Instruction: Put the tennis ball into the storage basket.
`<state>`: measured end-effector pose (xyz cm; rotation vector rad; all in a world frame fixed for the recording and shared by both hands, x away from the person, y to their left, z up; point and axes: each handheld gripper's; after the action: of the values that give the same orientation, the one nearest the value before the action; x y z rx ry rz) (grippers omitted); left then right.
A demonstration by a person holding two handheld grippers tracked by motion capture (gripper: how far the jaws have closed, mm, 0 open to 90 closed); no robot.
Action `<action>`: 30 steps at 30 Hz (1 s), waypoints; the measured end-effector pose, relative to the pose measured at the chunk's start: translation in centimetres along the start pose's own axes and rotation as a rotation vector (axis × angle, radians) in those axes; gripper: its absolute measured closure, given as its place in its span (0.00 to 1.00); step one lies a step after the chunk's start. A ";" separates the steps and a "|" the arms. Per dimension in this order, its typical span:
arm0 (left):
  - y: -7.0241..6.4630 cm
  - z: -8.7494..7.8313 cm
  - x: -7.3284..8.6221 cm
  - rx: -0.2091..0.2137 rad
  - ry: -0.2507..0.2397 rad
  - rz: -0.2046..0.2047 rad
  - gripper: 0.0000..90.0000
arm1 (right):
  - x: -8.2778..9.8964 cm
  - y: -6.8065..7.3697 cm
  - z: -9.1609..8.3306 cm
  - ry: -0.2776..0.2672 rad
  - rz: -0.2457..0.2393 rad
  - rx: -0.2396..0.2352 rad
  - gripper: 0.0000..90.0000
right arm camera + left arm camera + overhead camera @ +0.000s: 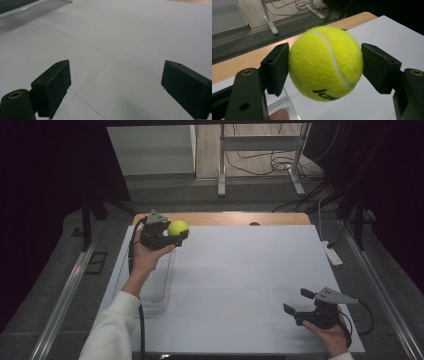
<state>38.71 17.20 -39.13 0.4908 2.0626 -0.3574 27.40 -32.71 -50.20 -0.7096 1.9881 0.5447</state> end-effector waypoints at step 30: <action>3.2 -1.2 1.1 -0.092 -0.001 -0.044 0.31 | 0.0 0.0 0.1 0.003 -0.003 0.000 0.10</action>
<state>38.86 20.74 -39.61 0.3896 2.0810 -0.2873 27.41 -32.64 -50.26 -0.7132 1.9899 0.5419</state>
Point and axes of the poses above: each handheld gripper's, and its own axes: z roughly forward along the jaws, x roughly out of its underside, y roughly to its left, and after that the axes turned 1 degree about -x, right-handed
